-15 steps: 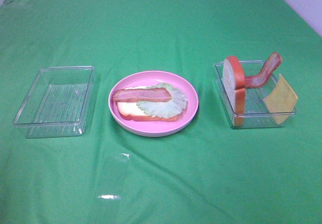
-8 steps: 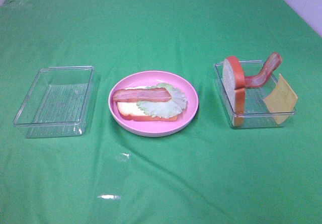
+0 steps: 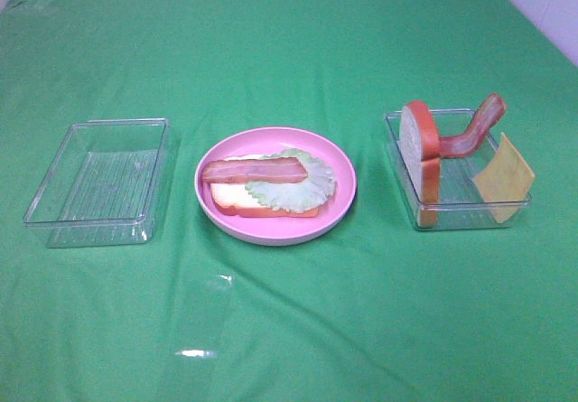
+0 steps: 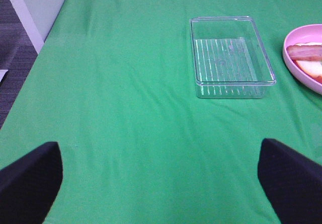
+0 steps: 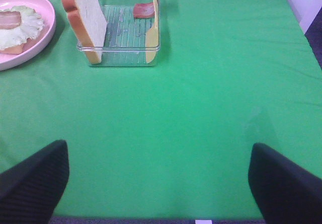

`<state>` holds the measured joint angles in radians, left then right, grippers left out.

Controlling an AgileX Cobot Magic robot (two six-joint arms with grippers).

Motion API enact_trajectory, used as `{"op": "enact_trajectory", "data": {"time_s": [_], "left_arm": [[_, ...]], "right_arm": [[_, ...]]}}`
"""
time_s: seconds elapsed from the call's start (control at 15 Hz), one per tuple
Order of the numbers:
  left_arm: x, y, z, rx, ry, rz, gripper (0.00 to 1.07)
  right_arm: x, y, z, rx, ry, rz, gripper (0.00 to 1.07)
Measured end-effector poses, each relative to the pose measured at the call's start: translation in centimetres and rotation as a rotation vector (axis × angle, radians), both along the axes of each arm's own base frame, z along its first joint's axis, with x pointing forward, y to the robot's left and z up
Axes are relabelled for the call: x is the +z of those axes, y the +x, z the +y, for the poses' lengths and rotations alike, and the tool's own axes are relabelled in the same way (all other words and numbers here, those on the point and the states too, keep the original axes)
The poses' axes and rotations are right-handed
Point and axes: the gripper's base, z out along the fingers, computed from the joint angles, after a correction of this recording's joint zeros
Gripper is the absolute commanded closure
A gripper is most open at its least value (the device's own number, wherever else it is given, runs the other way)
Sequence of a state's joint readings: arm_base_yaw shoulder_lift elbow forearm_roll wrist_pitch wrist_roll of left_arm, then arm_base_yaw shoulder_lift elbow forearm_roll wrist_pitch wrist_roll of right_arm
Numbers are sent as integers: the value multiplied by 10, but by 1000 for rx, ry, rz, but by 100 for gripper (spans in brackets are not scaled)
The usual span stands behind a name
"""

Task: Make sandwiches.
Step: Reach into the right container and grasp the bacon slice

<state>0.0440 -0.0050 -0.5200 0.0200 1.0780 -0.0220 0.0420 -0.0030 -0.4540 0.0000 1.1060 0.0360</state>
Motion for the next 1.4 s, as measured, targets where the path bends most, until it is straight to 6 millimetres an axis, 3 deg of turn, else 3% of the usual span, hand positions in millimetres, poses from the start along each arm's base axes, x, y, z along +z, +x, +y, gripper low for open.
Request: {"op": "enact_trajectory", "data": {"time_s": [1.13, 1.33, 1.4], "left_arm": [[0, 0, -1, -5, -7, 0, 9], [0, 0, -1, -5, -7, 0, 9], [0, 0, -1, -5, -7, 0, 9]], "right_arm": [[0, 1, 0, -7, 9, 4, 13], [9, 16, 1, -21, 25, 29, 13], [18, 35, 1, -20, 27, -22, 13]]}}
